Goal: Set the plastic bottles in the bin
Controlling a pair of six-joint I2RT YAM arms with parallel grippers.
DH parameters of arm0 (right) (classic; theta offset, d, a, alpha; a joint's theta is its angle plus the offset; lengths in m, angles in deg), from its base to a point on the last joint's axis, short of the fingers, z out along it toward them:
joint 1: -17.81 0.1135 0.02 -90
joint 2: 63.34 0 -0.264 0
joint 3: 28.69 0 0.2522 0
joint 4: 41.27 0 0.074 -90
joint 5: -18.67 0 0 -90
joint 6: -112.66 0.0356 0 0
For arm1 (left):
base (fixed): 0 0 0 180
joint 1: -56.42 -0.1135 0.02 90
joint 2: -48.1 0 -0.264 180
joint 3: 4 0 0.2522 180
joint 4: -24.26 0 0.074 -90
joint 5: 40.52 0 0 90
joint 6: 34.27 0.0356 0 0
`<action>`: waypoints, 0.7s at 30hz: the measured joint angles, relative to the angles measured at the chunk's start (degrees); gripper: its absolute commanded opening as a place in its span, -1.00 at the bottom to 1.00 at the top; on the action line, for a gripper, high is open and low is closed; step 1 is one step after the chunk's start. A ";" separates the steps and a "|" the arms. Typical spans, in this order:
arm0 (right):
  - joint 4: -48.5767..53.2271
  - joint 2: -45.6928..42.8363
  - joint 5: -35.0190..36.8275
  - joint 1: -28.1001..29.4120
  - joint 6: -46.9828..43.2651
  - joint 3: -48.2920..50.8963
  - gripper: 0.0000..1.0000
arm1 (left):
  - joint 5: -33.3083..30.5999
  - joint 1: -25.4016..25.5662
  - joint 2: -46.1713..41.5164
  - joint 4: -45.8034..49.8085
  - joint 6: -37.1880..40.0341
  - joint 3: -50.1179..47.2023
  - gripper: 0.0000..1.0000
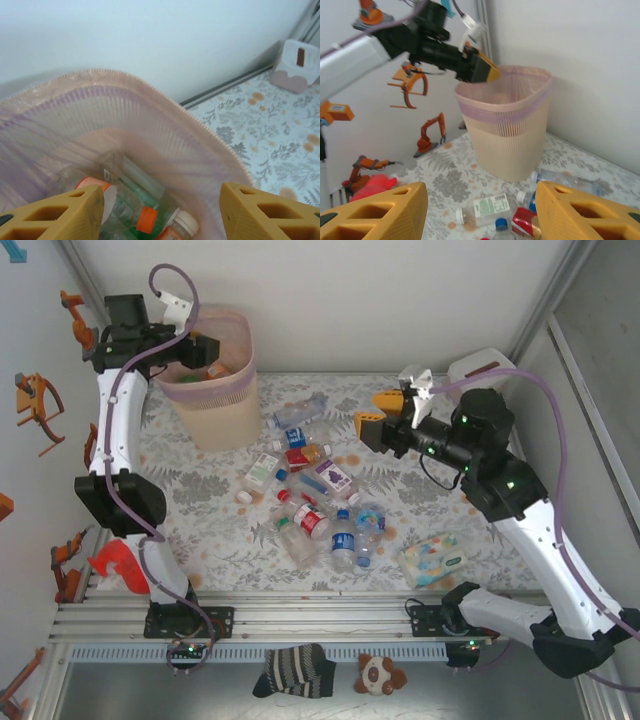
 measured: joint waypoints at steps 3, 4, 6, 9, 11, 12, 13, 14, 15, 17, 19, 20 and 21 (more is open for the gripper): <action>3.34 2.05 2.82 0.00 0.17 -0.90 0.15 | 1.18 0.00 -2.99 -2.08 -2.73 -3.37 0.21; 4.50 2.75 3.69 0.00 0.22 -1.18 0.15 | 1.40 0.00 -3.98 -2.78 -3.69 -4.74 0.21; 7.21 4.44 5.51 0.00 0.46 -1.86 0.15 | 1.90 0.04 -6.69 -5.07 -6.05 -9.05 0.21; 10.40 6.54 7.06 0.00 0.90 -2.43 0.15 | 2.40 0.09 -11.08 -9.29 -9.77 -16.83 0.22; 12.44 7.82 8.31 0.00 1.70 -2.67 0.14 | 2.51 0.13 -13.90 -12.13 -12.09 -21.88 0.21; 13.25 8.44 9.03 0.00 2.43 -2.69 0.14 | 2.56 0.20 -15.26 -13.51 -13.29 -24.41 0.21; 14.01 8.96 9.70 0.00 3.15 -2.69 0.13 | 2.60 0.28 -16.55 -14.73 -14.32 -26.62 0.21; 14.78 9.44 10.49 0.00 4.13 -2.67 0.12 | 2.60 0.44 -17.77 -15.82 -15.34 -28.61 0.22; 15.17 9.81 11.19 0.00 5.35 -2.49 0.11 | 2.60 0.61 -18.88 -16.72 -16.15 -30.38 0.21; 15.82 10.16 12.35 0.00 7.91 -1.57 0.09 | 2.58 1.27 -21.38 -18.64 -17.66 -33.94 0.21; 16.26 10.27 12.96 0.00 10.32 -0.26 0.07 | 2.32 2.21 -23.61 -19.82 -18.64 -36.81 0.22; 16.33 10.34 13.46 0.00 11.56 0.50 0.07 | 2.05 2.89 -24.79 -20.28 -19.02 -38.21 0.22; 16.41 10.43 13.84 0.00 12.72 1.22 0.07 | 1.84 3.63 -25.88 -20.68 -19.32 -39.41 0.21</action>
